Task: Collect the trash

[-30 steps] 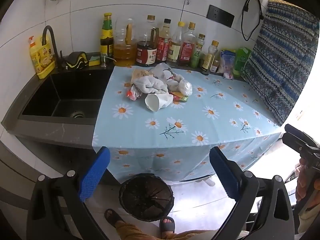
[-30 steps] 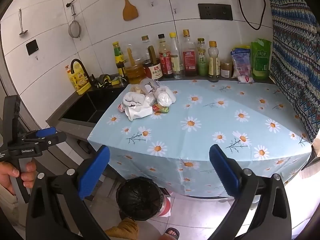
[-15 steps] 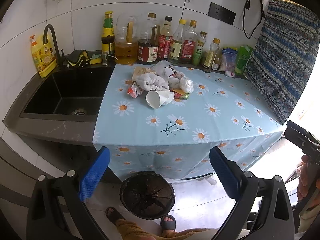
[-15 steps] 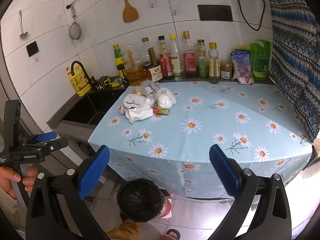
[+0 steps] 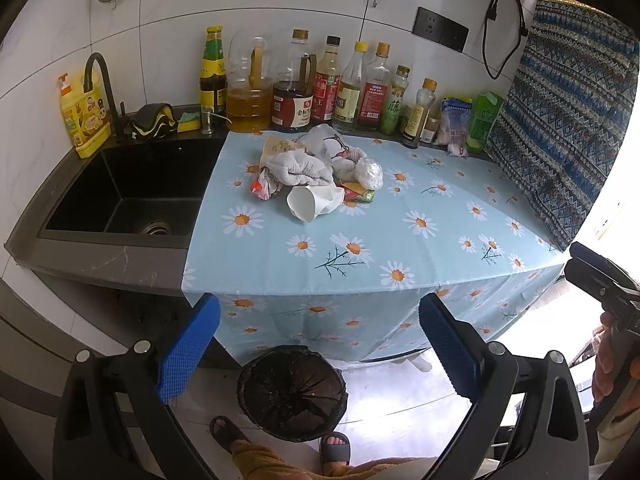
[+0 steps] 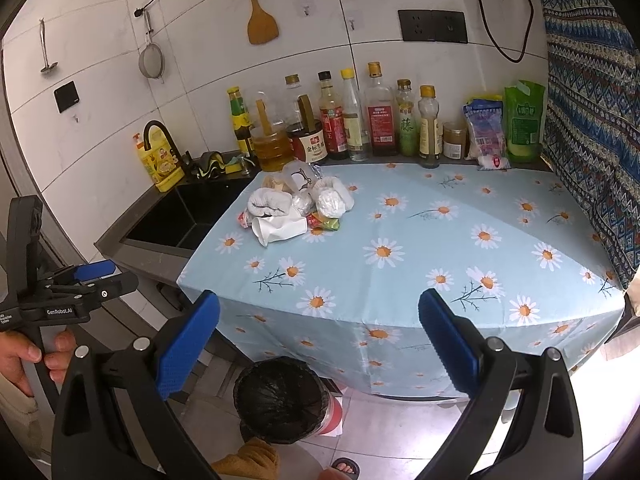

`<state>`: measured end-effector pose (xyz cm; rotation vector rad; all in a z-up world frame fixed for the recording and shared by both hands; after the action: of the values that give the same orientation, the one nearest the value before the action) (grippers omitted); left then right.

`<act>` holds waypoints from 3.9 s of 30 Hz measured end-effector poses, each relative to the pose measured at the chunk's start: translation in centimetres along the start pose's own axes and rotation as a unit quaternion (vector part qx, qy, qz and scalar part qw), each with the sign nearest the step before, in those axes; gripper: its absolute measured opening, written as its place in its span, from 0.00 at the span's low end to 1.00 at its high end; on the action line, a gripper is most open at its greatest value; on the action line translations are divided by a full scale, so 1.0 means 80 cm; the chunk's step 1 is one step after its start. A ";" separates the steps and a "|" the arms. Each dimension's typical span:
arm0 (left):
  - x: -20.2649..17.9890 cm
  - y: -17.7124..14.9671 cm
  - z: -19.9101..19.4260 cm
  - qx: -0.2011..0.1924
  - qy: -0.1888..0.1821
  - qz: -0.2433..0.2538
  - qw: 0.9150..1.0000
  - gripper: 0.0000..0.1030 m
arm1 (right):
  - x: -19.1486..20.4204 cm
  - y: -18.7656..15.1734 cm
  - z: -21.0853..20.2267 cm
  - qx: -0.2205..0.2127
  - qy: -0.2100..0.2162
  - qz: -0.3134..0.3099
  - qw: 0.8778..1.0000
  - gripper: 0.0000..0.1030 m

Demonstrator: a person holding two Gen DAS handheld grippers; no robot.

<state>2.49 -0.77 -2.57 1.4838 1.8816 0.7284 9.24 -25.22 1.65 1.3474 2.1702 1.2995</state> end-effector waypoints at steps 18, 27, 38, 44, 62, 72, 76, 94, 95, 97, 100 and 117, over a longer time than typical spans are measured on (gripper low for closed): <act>-0.002 -0.002 -0.007 0.009 0.009 0.002 1.000 0.94 | 0.003 0.001 0.002 0.014 0.006 -0.004 1.000 0.96; 0.019 0.004 0.001 0.019 -0.012 0.006 1.000 0.94 | 0.031 0.001 0.015 0.018 0.002 -0.001 1.000 0.96; 0.066 0.016 0.035 0.041 -0.055 0.016 0.998 0.94 | 0.070 0.009 0.041 0.031 -0.044 0.016 0.998 0.96; 0.080 0.023 0.052 0.045 -0.075 0.004 0.996 0.94 | 0.077 0.017 0.055 0.032 -0.047 0.023 0.998 0.96; 0.083 0.063 0.191 0.066 -0.109 -0.057 0.990 0.94 | 0.016 0.082 0.220 0.090 0.018 -0.019 0.996 0.96; 0.069 0.074 0.302 0.108 -0.101 -0.049 0.988 0.93 | -0.032 0.096 0.339 0.160 0.050 -0.021 0.986 0.82; 0.069 0.076 0.329 0.115 -0.107 -0.061 0.986 0.92 | -0.040 0.093 0.378 0.191 0.069 -0.018 0.979 0.78; 0.048 0.075 0.369 0.139 -0.124 -0.049 0.981 0.66 | -0.048 0.075 0.431 0.236 0.079 -0.026 0.968 0.53; 0.046 0.076 0.369 0.140 -0.123 -0.045 0.981 0.66 | -0.048 0.075 0.431 0.236 0.081 -0.026 0.968 0.51; 0.045 0.075 0.369 0.141 -0.124 -0.042 0.981 0.66 | -0.047 0.075 0.429 0.234 0.080 -0.031 0.968 0.51; 0.043 0.075 0.367 0.138 -0.126 -0.043 0.981 0.65 | -0.046 0.076 0.427 0.231 0.081 -0.029 0.969 0.51; 0.037 0.059 0.324 0.125 -0.158 -0.063 0.977 0.65 | -0.041 0.078 0.387 0.219 0.070 -0.020 0.973 0.51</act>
<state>24.61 4.24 -16.36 1.5112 1.8463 0.1856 33.86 -10.04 -11.36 1.3827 2.6817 0.9575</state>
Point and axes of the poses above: each gripper's, at about its wrist camera, not at the fingertips, and z roughly the way its jaws point, x to its left, y to its top, the point moved 4 cm from there along z, roughly the way its jaws point, and after that the axes turned 7 degrees about -x, right-handed, at the moved point
